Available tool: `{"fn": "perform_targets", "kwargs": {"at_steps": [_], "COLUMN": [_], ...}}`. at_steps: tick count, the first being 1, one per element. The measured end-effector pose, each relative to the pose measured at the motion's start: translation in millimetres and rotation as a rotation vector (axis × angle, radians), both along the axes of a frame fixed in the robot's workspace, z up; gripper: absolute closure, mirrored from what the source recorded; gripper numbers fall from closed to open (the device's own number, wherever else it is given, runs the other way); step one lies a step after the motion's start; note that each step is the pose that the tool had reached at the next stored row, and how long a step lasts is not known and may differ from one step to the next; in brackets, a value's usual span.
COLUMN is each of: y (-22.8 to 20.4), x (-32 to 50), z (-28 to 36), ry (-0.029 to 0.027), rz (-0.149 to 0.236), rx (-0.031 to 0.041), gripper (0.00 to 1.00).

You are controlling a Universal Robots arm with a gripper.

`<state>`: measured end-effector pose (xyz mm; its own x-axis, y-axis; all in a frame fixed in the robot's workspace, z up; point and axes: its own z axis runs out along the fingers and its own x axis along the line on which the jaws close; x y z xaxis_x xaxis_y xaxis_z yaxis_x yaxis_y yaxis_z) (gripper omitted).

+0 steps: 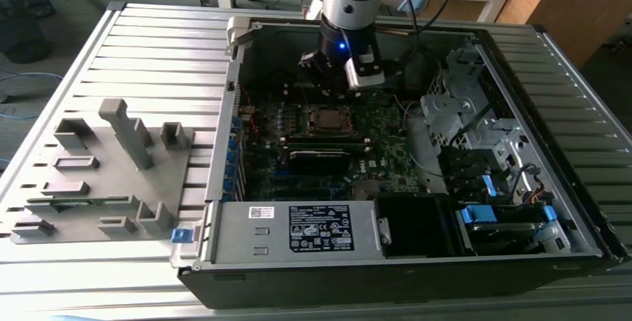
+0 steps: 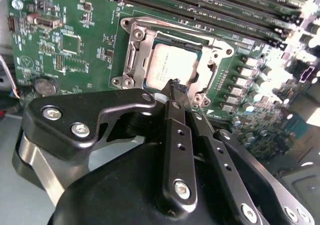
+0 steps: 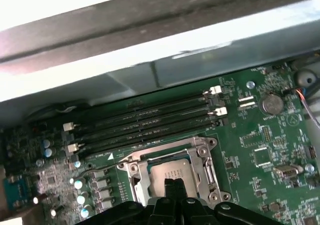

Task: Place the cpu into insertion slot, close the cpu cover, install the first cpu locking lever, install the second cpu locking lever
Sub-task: 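Close the cpu cover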

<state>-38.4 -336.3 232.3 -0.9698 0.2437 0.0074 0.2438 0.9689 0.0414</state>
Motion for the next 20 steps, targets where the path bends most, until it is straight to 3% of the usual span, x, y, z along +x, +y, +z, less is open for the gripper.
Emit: {"fn": "perform_targets", "kwargs": {"at_steps": [13,20], "y": [0.0,0.0], "x": [0.0,-0.8], "z": [-2.0,-2.3], "ry": [0.0001,-0.0041], "rz": [0.229,0.244], "rx": [-0.0002,-0.0005], "gripper": [0.89,0.89]}}
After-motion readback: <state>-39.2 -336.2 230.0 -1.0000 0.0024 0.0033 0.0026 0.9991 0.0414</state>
